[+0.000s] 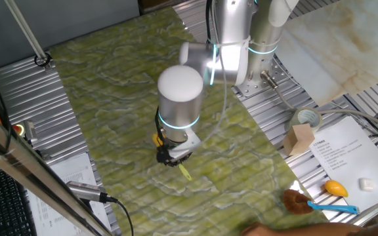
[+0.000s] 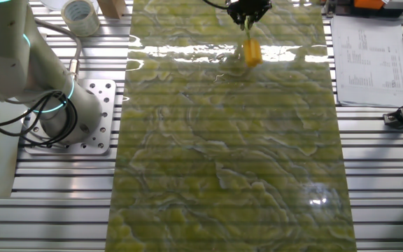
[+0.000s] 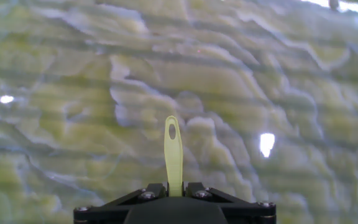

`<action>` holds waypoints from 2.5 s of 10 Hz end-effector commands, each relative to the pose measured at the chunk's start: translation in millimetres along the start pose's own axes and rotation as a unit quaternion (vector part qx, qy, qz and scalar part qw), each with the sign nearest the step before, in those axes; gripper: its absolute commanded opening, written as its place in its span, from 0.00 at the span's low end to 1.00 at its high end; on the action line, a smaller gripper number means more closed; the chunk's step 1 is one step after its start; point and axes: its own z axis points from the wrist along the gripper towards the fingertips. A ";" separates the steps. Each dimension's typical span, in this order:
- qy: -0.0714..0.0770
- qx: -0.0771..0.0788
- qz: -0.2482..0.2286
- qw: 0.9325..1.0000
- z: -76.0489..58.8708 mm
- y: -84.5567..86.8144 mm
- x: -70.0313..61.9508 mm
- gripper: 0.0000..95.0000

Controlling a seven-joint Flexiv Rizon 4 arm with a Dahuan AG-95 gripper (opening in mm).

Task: Scrub the table with a brush

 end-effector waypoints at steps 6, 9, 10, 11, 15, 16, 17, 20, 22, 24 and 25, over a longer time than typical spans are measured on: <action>-0.050 -0.002 0.120 0.992 16.0 0.3 8.1 0.00; -0.063 -0.001 0.139 0.988 24.6 0.7 11.1 0.00; -0.075 -0.001 0.145 0.987 27.5 0.9 13.1 0.00; -0.080 0.000 0.145 0.986 28.7 1.1 13.4 0.00; -0.102 -0.003 0.150 0.983 30.8 1.2 13.3 0.00; -0.105 -0.004 0.151 0.983 30.9 1.4 13.3 0.00; -0.108 -0.005 0.155 0.982 31.5 1.6 12.2 0.00; -0.113 -0.007 0.174 0.978 34.2 2.4 4.0 0.00; -0.118 -0.007 0.183 0.976 35.4 2.9 -0.1 0.00; -0.122 -0.005 0.202 0.972 36.8 4.0 -6.4 0.00; -0.121 -0.004 0.208 0.971 35.7 4.0 -11.0 0.00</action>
